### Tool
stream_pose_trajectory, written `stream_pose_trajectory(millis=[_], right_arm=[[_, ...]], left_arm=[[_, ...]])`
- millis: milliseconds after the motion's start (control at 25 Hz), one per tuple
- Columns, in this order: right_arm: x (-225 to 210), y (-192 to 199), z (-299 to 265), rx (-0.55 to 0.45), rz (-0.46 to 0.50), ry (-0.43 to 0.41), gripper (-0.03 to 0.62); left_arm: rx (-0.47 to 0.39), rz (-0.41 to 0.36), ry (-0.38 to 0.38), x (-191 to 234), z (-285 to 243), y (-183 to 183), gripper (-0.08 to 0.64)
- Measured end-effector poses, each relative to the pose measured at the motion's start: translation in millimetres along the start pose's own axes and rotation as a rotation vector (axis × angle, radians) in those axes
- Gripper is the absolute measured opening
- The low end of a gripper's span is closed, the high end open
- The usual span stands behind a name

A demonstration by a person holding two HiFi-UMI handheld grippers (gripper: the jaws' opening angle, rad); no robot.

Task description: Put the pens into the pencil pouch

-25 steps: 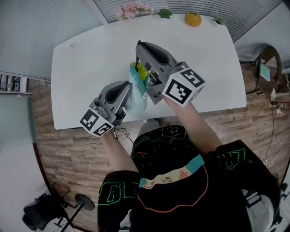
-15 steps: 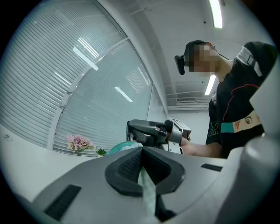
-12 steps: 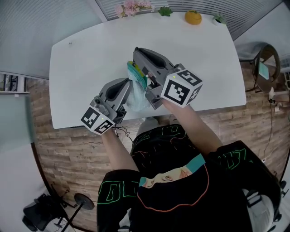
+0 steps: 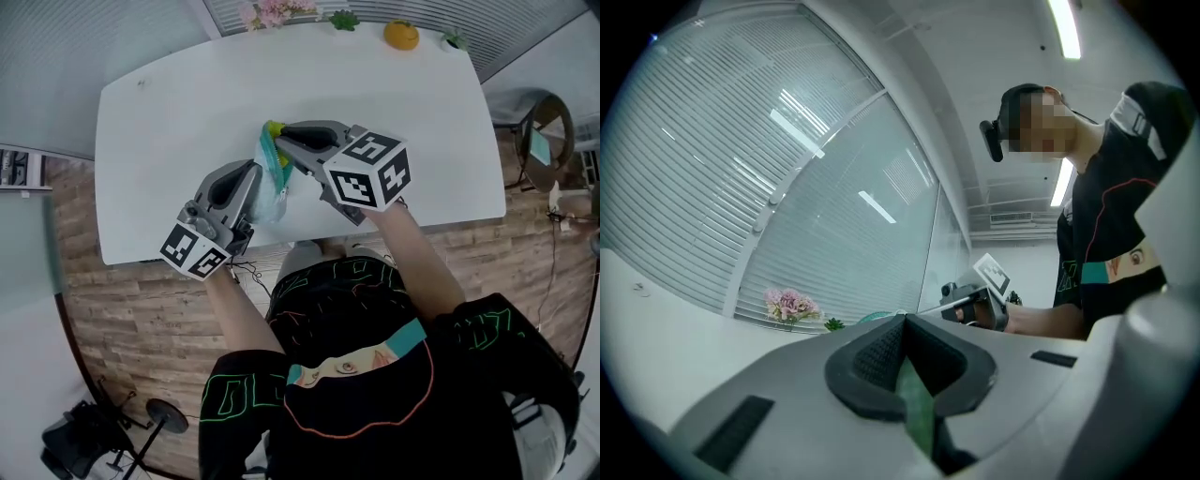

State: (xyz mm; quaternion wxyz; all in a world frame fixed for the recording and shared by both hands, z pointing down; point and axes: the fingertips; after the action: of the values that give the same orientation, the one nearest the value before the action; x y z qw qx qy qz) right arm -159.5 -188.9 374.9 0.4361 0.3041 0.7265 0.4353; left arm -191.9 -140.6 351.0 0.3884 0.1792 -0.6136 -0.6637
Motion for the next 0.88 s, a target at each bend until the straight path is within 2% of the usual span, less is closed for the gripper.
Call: stream_pose_trajectory(millis=[120,240,360,480,680,880], right_arm=[[-2,4,-3,0.028,0.029,-0.009,0.054],[-10,-7,0,-0.045,0.028,0.012,0.054],[-28,-20,8,-0.103,0.024,0.06,0.054],[-53,-25,17,-0.116,0.005,0.13,0.054],[-84,3,16,0.025,-0.021,0.222,0.054],[-99,46,1,0.208,-0.045,0.244,0.054]], left_arm=[[-0.001,0.01,0.015,1,-1,2,-0.002],[0.005,0.015,0.02,2,1,5,0.0],[0.008,0.022,0.015,7,4,8,-0.001],[0.009,0.033,0.009,14,6,10,-0.001],[0.003,0.047,0.008,22,11,10,0.0],[0.007,0.061,0.014,26,15,14,0.0]])
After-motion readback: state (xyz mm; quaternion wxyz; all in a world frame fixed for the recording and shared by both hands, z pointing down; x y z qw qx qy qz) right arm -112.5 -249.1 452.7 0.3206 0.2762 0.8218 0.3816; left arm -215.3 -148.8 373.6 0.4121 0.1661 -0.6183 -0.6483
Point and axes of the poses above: the fingertips, and each gripper's own axes: z backward along the fingers, x to its left, y out of its underside, and after that the axes turned 5 degrees about -x, right-handed
